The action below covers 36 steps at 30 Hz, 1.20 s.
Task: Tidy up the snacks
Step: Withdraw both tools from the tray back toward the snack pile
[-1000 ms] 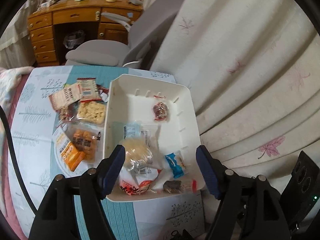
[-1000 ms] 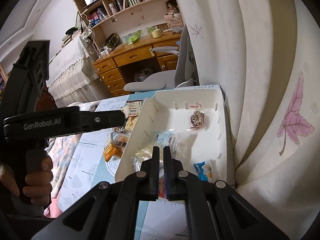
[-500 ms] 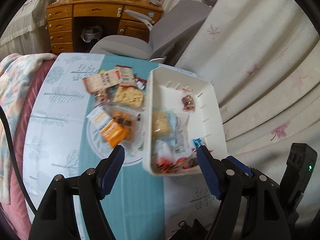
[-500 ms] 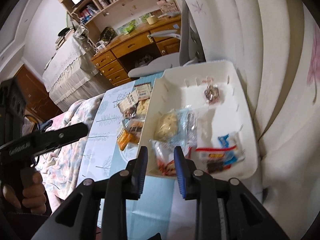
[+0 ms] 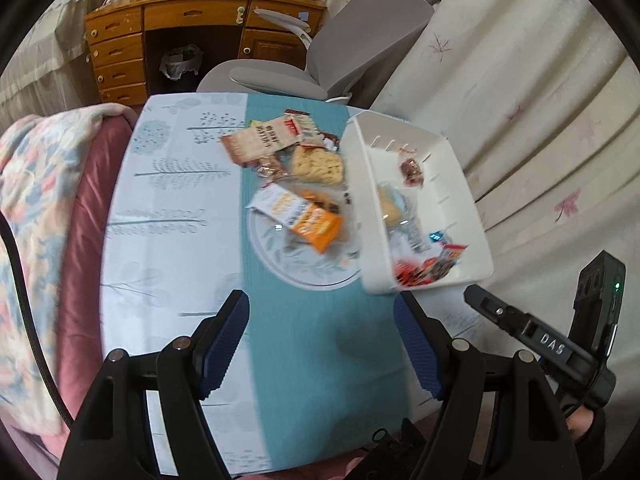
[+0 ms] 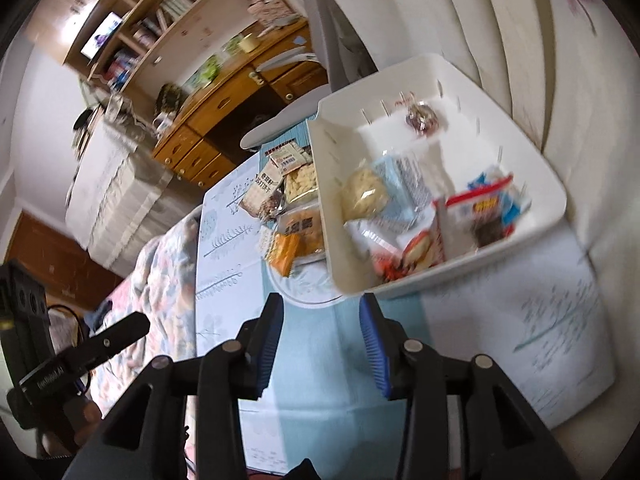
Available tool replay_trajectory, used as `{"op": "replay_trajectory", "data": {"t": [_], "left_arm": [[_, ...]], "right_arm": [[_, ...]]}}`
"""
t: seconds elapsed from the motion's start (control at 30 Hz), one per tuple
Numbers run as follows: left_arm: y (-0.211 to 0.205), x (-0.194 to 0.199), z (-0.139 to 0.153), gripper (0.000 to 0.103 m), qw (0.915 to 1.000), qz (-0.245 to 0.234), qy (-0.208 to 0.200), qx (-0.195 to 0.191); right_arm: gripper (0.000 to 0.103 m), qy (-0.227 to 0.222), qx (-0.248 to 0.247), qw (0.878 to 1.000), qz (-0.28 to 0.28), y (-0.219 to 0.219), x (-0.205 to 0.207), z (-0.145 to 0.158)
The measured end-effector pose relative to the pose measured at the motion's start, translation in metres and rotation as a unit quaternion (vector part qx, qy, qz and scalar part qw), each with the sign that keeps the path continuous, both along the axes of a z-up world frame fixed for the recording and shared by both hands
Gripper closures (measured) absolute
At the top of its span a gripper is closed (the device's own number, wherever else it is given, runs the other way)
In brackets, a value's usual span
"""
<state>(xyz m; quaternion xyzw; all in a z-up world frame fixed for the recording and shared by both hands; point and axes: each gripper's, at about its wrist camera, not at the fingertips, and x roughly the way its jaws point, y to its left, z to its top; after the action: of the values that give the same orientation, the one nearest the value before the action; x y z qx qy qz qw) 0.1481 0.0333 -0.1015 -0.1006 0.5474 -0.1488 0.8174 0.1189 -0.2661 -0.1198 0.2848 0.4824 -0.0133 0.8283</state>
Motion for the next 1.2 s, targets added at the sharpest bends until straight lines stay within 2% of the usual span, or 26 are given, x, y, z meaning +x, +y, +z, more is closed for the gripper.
{"op": "replay_trajectory", "data": {"t": [0.13,0.2,0.37,0.47,0.57,0.7,0.83,1.0,1.13,1.2], "left_arm": [[0.022,0.002,0.001,0.030,0.9996,-0.024,-0.003,0.016],[0.031,0.005,0.000,0.030,0.9989,-0.038,-0.003,0.028],[0.051,0.018,-0.003,0.029,0.9960,-0.067,0.009,0.058],[0.058,0.029,-0.007,0.023,0.9946,-0.074,0.023,0.070],[0.062,0.044,-0.010,0.021,0.9932,-0.078,0.029,0.081],[0.062,0.072,-0.019,0.020,0.9911,-0.083,0.041,0.096],[0.055,0.102,-0.030,0.018,0.9873,-0.093,0.050,0.119],[0.038,0.144,-0.052,0.014,0.9820,-0.106,0.074,0.138],[0.021,0.174,-0.075,0.014,0.9751,-0.121,0.087,0.164],[0.011,0.190,-0.087,0.014,0.9720,-0.129,0.093,0.173]], "right_arm": [[0.062,0.001,0.006,1.000,-0.024,0.022,-0.006,-0.004],[0.058,0.002,0.005,1.000,-0.030,0.035,-0.009,-0.007],[0.056,0.010,-0.003,1.000,-0.027,0.059,-0.007,-0.013],[0.056,0.014,-0.011,1.000,-0.022,0.068,-0.002,-0.015],[0.054,0.009,-0.028,1.000,-0.010,0.073,0.005,-0.016],[0.045,0.001,-0.049,0.999,0.005,0.078,0.016,-0.019],[0.042,-0.002,-0.091,0.995,0.031,0.085,0.035,-0.025],[0.042,-0.019,-0.163,0.984,0.073,0.097,0.057,-0.031],[0.041,-0.037,-0.211,0.969,0.119,0.110,0.074,-0.036],[0.035,-0.038,-0.241,0.960,0.139,0.117,0.084,-0.042]]}}
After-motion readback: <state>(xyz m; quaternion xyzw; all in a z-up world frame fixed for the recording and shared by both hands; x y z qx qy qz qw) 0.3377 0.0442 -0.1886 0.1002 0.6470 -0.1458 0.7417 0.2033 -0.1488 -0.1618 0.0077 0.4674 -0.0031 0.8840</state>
